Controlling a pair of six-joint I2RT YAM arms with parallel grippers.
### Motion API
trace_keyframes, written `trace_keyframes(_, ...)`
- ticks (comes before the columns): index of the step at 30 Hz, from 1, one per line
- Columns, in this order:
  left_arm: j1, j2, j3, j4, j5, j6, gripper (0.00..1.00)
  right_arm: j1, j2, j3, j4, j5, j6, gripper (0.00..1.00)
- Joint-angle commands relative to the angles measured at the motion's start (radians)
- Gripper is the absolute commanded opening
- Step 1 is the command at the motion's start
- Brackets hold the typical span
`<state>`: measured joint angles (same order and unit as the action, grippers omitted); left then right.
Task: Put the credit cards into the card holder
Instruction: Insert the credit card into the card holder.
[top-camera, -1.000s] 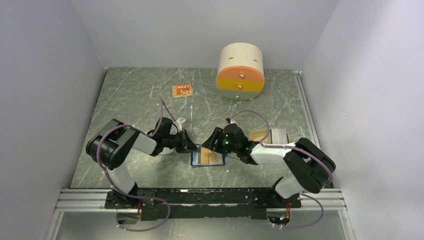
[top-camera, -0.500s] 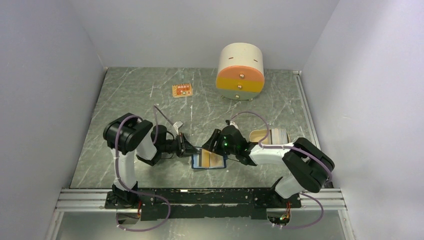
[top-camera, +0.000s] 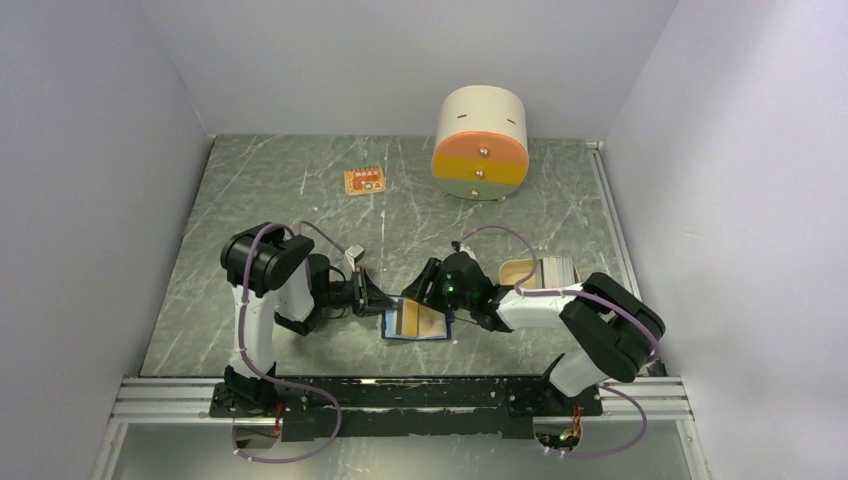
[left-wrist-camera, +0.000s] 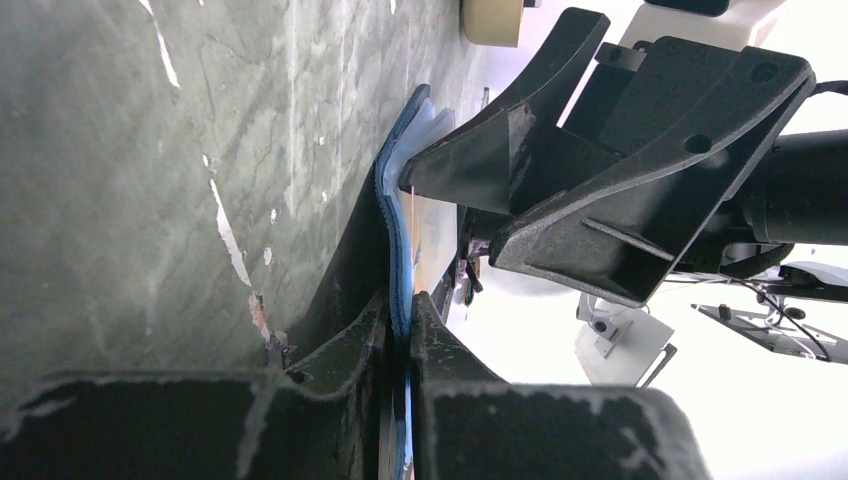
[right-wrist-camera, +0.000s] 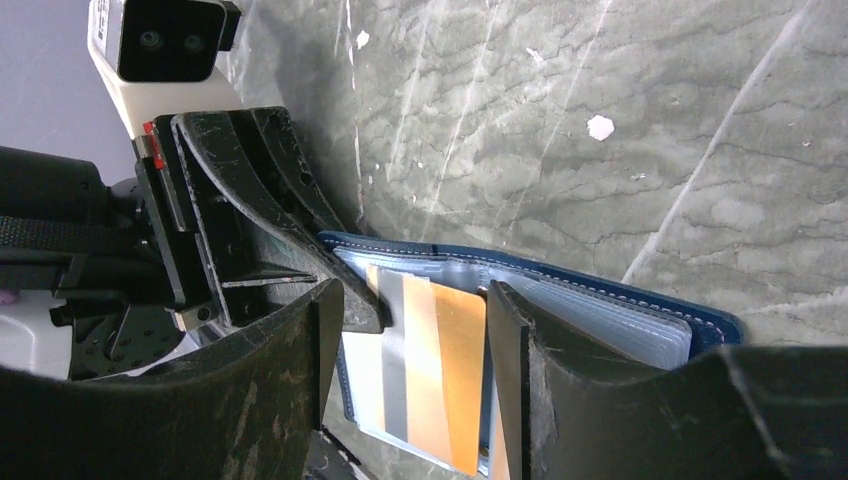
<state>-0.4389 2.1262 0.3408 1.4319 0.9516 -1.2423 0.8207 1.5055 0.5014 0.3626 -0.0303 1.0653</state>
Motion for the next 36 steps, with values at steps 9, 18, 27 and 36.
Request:
trace_keyframes(9, 0.008, 0.021, -0.013, 0.178, 0.001, 0.012, 0.29, 0.02, 0.01, -0.023, 0.079, -0.014, 0.015, 0.58)
trace_keyframes(18, 0.009, -0.008, -0.013, 0.094, -0.028, 0.05, 0.28, 0.042, -0.01, 0.015, -0.041, 0.007, 0.036, 0.58)
trace_keyframes(27, 0.006, -0.111, -0.016, -0.11, -0.09, 0.145, 0.27, 0.08, -0.066, 0.015, -0.157, 0.045, 0.027, 0.58)
trace_keyframes(36, 0.003, -0.118, -0.028, -0.118, -0.085, 0.138, 0.31, 0.097, -0.05, 0.033, -0.112, 0.061, 0.033, 0.58)
